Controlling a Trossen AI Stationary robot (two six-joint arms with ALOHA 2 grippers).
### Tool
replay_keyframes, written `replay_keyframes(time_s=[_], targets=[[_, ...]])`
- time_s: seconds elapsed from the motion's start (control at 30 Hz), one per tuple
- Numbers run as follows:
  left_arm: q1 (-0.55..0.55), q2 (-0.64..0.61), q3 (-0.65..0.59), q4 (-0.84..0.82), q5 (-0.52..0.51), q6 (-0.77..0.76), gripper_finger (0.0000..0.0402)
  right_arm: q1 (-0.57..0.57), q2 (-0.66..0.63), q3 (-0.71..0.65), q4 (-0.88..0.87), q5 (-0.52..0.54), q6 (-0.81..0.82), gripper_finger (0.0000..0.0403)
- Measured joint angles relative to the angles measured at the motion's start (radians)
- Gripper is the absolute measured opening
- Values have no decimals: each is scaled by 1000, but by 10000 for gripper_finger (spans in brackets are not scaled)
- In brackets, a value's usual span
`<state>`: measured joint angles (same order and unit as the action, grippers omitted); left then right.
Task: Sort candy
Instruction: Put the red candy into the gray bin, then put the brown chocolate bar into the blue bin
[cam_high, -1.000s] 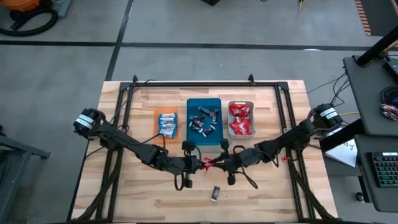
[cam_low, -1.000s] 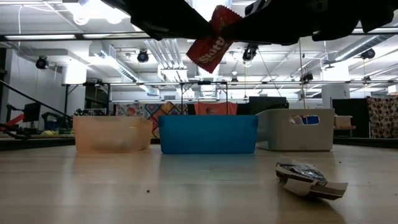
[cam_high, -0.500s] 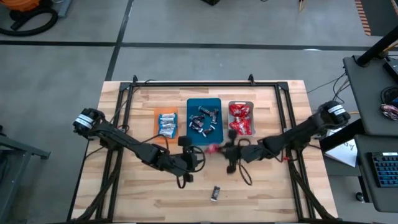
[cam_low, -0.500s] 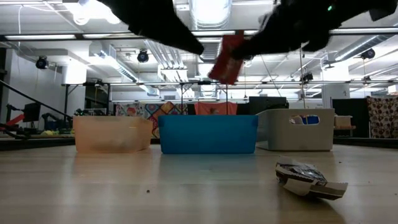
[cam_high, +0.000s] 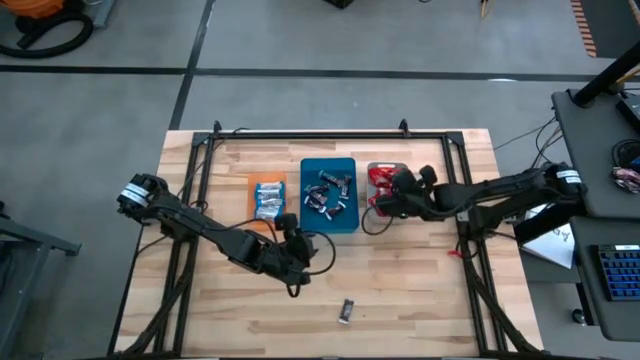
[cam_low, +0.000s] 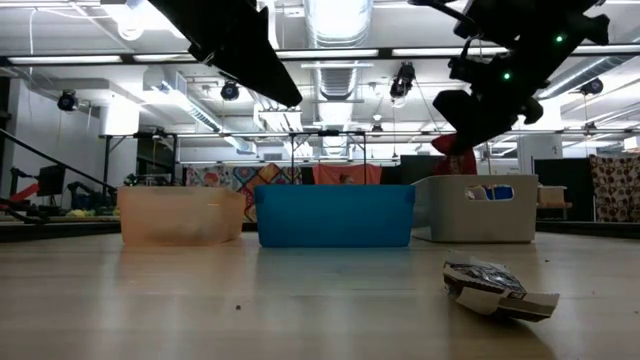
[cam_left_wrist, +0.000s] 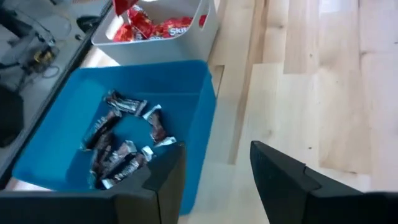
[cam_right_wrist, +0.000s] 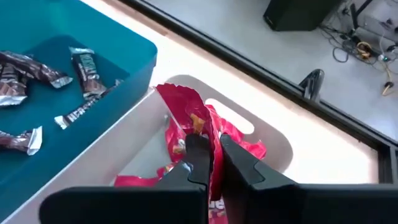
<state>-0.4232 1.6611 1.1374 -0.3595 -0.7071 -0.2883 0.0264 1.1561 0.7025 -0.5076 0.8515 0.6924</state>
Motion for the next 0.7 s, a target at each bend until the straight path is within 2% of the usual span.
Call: replay_keyframes(time_s=[0.17, 0.47, 0.6, 0.7], targets=[[-2, 0, 0, 3, 17, -63, 162, -14, 4, 0, 8, -22, -19, 18], [-12, 0, 0, 28, 18, -125, 162, -14, -5, 2, 12, -22, -11, 115], [-22, 13, 0, 74, 27, -125, 163, -7, -19, 4, 14, -35, -11, 143], [-32, 45, 0, 170, 91, -108, 163, 22, -39, 19, 18, -77, -8, 151]])
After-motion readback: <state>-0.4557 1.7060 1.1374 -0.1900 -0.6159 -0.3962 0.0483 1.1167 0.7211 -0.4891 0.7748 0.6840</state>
